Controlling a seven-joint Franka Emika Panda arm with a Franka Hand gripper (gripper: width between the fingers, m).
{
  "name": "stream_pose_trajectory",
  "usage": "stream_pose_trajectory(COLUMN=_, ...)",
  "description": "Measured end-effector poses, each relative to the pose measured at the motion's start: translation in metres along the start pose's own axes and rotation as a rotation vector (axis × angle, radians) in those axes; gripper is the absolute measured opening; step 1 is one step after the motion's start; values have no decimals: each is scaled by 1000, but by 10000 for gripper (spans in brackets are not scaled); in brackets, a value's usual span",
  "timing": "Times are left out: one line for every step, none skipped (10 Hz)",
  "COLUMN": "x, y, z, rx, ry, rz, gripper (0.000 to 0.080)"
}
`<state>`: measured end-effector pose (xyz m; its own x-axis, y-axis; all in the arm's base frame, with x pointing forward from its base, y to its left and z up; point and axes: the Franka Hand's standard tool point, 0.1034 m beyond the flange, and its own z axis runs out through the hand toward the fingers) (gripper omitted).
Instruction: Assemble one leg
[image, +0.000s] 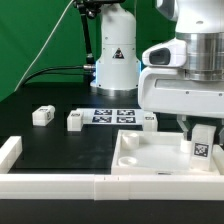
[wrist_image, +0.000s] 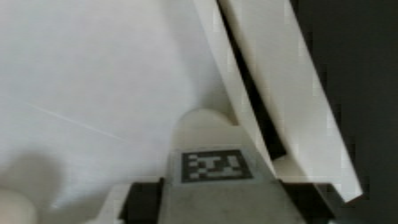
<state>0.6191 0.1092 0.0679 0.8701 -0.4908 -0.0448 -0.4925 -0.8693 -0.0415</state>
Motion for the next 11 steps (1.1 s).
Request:
stream_pose_trajectory(x=2, y=3, z=0, rx=-7, ry=6, rz=69, gripper=295)
stream_pose_trajectory(x=5, y=7, z=-1, rx=-17, ry=15, rz=161, gripper=301)
stream_pose_trajectory(x=8, y=12, z=-1, rx=-28, ry=23, rz=215, gripper=304)
stream_pose_trajectory(x=9, y=15, z=-2, rx=-34, ry=27, rz=239, gripper=304)
stream_pose_trajectory(x=9, y=15, z=-1, rx=-35, ry=27, rz=240, gripper=304)
stream_pose_trajectory(x=9, y=15, z=-1, rx=-34, ry=28, rz=239, gripper=401)
stream_pose_trajectory(x=9, y=15, z=-1, rx=-34, ry=28, rz=239, gripper=571)
stream_pose_trajectory(x=9, y=15, z=-1, rx=-34, ry=28, rz=239, gripper=571)
stream_pose_trajectory(x=9, y=15, z=-1, rx=-34, ry=28, rz=239, gripper=636)
stream_pose_trajectory(x=9, y=15, z=-1, rx=-34, ry=28, rz=239, gripper=646)
stream_pose_trajectory(x=9, y=15, z=-1, rx=-34, ry=28, rz=239, gripper=646)
